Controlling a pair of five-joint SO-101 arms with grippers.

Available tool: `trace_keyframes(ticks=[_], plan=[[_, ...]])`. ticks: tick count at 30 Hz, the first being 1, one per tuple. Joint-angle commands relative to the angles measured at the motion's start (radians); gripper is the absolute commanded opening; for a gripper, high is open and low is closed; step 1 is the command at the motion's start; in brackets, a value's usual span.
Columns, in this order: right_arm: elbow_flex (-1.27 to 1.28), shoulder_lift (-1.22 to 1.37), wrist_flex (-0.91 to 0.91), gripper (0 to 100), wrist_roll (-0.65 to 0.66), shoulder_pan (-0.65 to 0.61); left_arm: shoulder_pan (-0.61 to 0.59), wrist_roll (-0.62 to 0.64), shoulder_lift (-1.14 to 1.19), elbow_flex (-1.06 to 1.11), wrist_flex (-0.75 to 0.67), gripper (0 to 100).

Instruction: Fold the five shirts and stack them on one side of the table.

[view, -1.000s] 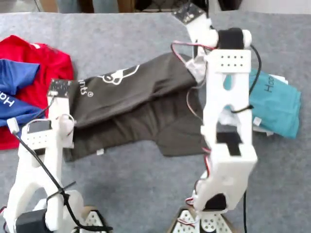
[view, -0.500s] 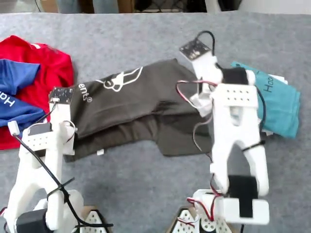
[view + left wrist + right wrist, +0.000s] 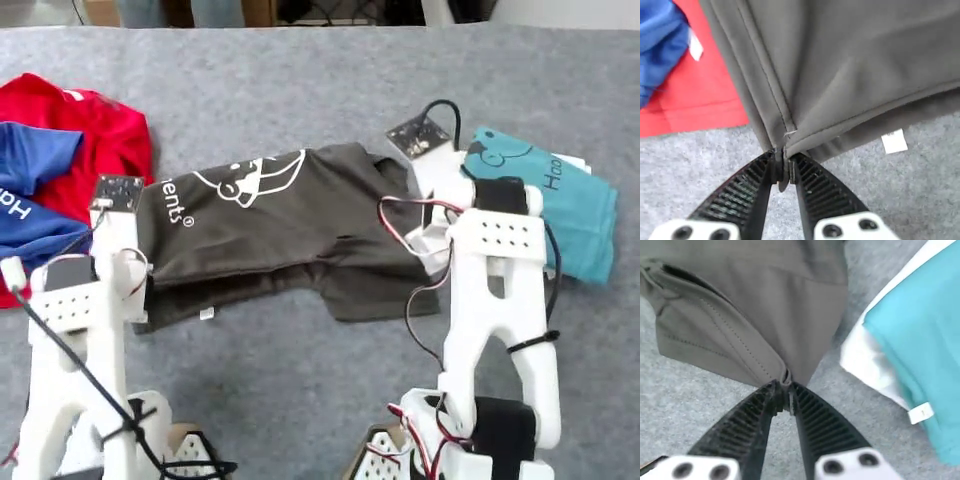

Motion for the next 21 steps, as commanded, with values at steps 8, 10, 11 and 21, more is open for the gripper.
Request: trace_keyframes(ticks=[8, 10, 11, 21], plan=[[0.099, -0.082, -0.052, 1.4, 0.003, 0.023, 0.033, -0.006, -0.138, 0.186, -0.083, 3], [0.107, -0.082, -0.054, 1.4, 0.003, 0.028, 0.033, -0.008, -0.138, 0.203, -0.095, 3], [0.108, -0.082, -0.055, 1.4, 0.003, 0.04, 0.028, -0.008, -0.138, 0.205, -0.097, 3], [0.13, -0.082, -0.043, 1.4, 0.069, 0.146, 0.03, -0.009, -0.146, 0.2, -0.097, 3]])
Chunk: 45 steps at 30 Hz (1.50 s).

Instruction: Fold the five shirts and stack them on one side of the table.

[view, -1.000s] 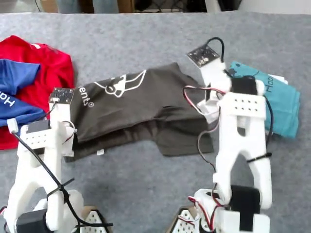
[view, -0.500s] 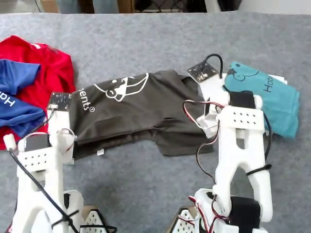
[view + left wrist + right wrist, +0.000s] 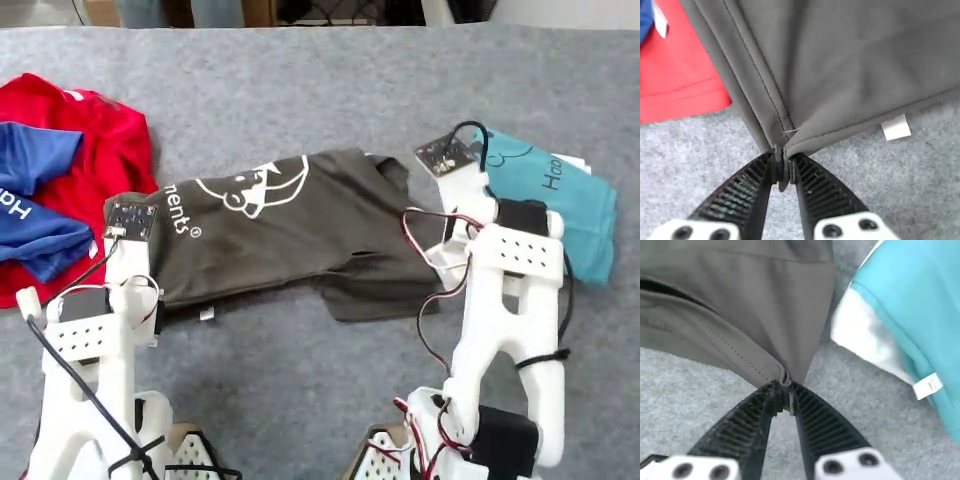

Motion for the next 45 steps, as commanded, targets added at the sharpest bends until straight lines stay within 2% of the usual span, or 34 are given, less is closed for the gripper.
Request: trace_keyframes(ticks=[1, 14, 17, 21, 24, 27, 32, 35, 36, 39, 41, 43, 45], plan=[[0.012, -0.03, 0.011, 1.4, 0.02, 0.012, 0.008, -0.011, -0.02, -0.007, -0.011, 3], [0.022, -0.03, 0.008, 1.4, 0.021, -0.063, 0.004, -0.012, -0.015, 0.002, -0.006, 3], [0.022, -0.03, 0.017, 3.7, 0.021, -0.063, 0.004, -0.049, -0.012, -0.002, -0.005, 4], [0.016, -0.031, 0.034, 17.8, 0.021, -0.055, 0.004, -0.068, -0.02, -0.035, 0.063, 16], [0.016, -0.053, 0.037, 18.4, 0.021, -0.061, 0.002, -0.069, -0.021, -0.094, 0.127, 21], [0.016, -0.11, 0.037, 18.4, 0.044, -0.061, -0.005, -0.081, -0.021, -0.202, 0.222, 21], [-0.047, -0.196, 0.031, 17.6, 0.071, -0.061, -0.059, -0.236, -0.021, -0.449, 0.417, 21], [-0.176, -0.173, 0.029, 5.7, 0.031, -0.075, -0.117, -0.258, -0.014, -0.661, 0.485, 19], [-0.225, -0.145, 0.035, 2.6, 0.028, -0.101, -0.128, -0.256, -0.011, -0.733, 0.497, 16], [-0.354, -0.022, 0.049, 3.2, -0.002, -0.18, -0.13, -0.221, -0.009, -0.892, 0.499, 2], [-0.455, 0.076, 0.068, 3.4, -0.049, -0.227, -0.128, -0.215, -0.009, -0.934, 0.497, 6], [-0.564, 0.185, 0.08, 3.5, -0.072, -0.272, -0.101, -0.212, -0.008, -0.923, 0.474, 5], [-0.673, 0.309, 0.077, 3.4, -0.074, -0.31, -0.047, -0.158, 0.005, -0.851, 0.423, 3]])
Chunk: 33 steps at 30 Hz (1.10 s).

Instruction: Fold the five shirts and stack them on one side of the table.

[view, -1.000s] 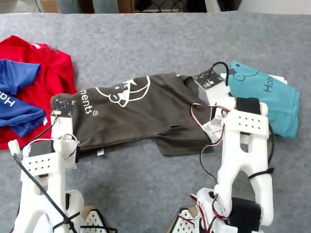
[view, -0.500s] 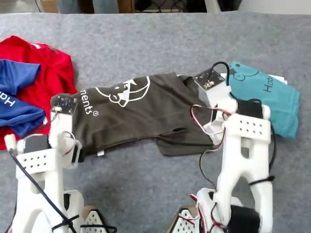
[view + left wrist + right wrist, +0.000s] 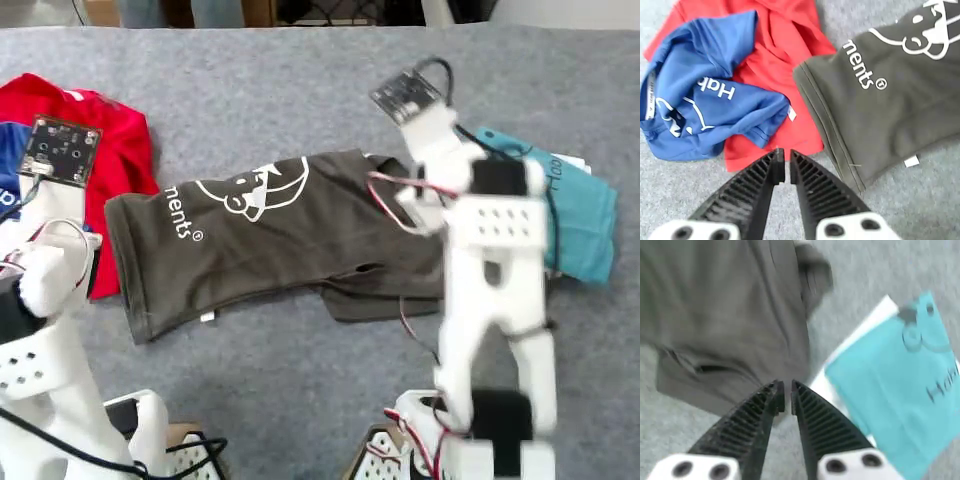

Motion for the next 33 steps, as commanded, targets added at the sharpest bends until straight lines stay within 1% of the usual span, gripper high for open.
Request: trace_keyframes(ticks=[1, 3, 5, 8, 10, 13, 16, 20, 22, 25, 31, 33], plan=[[-0.236, 0.202, 0.005, 3.4, -0.021, -0.074, 0.085, 0.106, 0.023, 0.07, -0.098, 3], [-0.358, 0.351, 0.006, 3.3, -0.044, -0.097, 0.125, 0.196, 0.077, 0.2, -0.238, 3], [-0.483, 0.504, 0.008, 3.2, -0.068, -0.101, 0.134, 0.287, 0.158, 0.332, -0.433, 3], [-0.659, 0.705, 0.009, 3.2, -0.109, -0.097, 0.128, 0.405, 0.31, 0.473, -0.72, 3], [-0.773, 0.811, 0.021, 3.2, -0.126, -0.097, 0.128, 0.436, 0.419, 0.524, -0.873, 3], [-0.932, 0.935, 0.031, 3.2, -0.15, -0.068, 0.127, 0.433, 0.554, 0.521, -1.005, 3], [-1.063, 1.046, 0.055, 3.3, -0.144, -0.046, 0.127, 0.433, 0.677, 0.479, -1.071, 3], [-1.205, 1.21, 0.038, 3.3, -0.143, -0.02, 0.114, 0.433, 0.792, 0.438, -1.092, 3], [-1.282, 1.285, 0.038, 3.2, -0.143, 0.002, 0.091, 0.433, 0.796, 0.423, -1.089, 3], [-1.408, 1.391, 0.021, 3.2, -0.143, 0.04, 0.09, 0.433, 0.796, 0.424, -1.089, 3], [-1.675, 1.586, -0.146, 3.2, -0.143, 0.075, 0.091, 0.433, 0.796, 0.424, -1.089, 3], [-1.758, 1.632, -0.166, 3.2, -0.144, 0.08, 0.091, 0.433, 0.796, 0.424, -1.089, 3]])
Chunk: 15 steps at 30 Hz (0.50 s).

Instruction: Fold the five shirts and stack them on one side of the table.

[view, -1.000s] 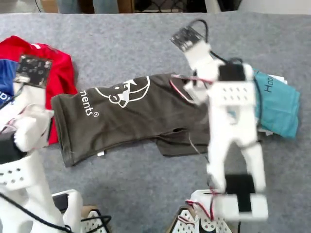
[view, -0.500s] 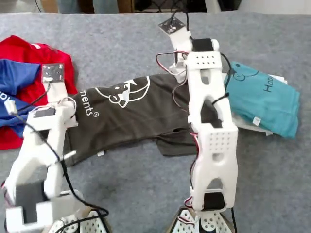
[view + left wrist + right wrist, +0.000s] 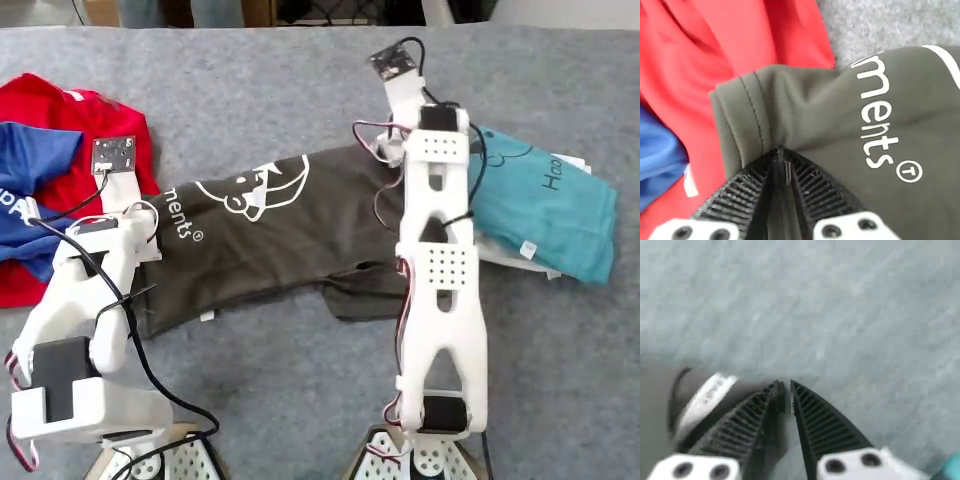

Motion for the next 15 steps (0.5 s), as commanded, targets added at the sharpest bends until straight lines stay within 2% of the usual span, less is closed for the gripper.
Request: trace_keyframes(ticks=[1, 7, 11, 15], plan=[[-0.182, 0.036, -0.048, 3.2, -0.008, 0.017, -0.013, 0.011, -0.002, -0.041, -0.017, 3], [-0.18, -0.035, -0.017, 3.2, -0.009, 0.017, -0.013, 0.011, -0.002, -0.041, -0.017, 3], [-0.176, -0.18, 0.213, 3.2, -0.006, -0.003, -0.013, 0.011, -0.002, -0.041, -0.017, 3], [-0.176, -0.309, 0.463, 3.2, 0.04, -0.103, -0.013, 0.011, -0.002, -0.042, -0.017, 3]])
